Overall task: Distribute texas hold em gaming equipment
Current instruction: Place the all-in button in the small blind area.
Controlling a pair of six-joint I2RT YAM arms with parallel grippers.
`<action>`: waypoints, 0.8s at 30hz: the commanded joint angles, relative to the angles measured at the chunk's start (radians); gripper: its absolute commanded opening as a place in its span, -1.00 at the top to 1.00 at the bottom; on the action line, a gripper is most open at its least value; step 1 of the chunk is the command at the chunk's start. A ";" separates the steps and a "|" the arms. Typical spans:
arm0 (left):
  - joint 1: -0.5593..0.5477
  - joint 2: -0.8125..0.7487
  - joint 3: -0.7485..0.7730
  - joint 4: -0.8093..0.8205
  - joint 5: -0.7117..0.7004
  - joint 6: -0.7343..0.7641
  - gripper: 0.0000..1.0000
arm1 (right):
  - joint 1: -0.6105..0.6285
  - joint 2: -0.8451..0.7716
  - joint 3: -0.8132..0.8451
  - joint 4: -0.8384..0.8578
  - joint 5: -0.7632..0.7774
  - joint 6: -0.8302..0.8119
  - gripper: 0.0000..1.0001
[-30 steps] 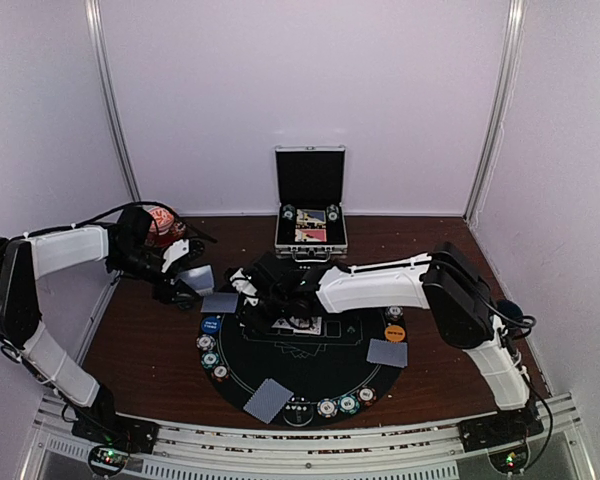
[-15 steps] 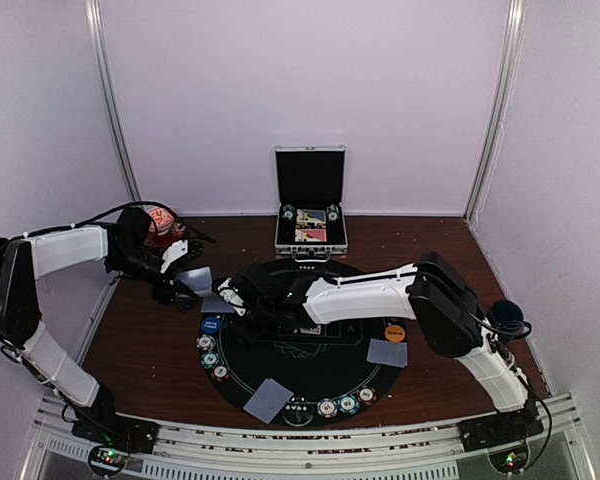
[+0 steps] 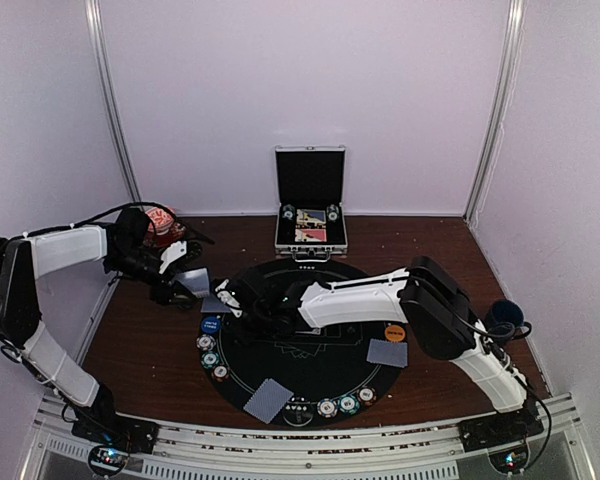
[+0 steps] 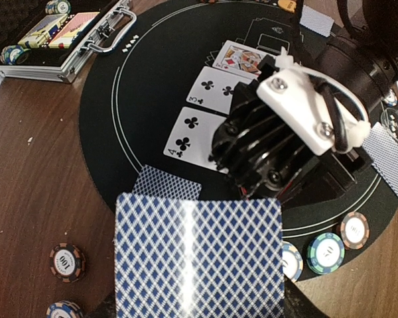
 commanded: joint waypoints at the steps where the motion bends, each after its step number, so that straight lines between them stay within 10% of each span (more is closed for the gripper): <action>1: -0.005 0.006 0.029 0.013 0.062 0.016 -0.18 | 0.022 0.034 0.040 0.026 -0.015 -0.010 -0.19; 24: -0.003 -0.004 0.028 0.011 0.063 0.020 -0.18 | 0.038 0.075 0.054 0.065 -0.050 -0.022 -0.21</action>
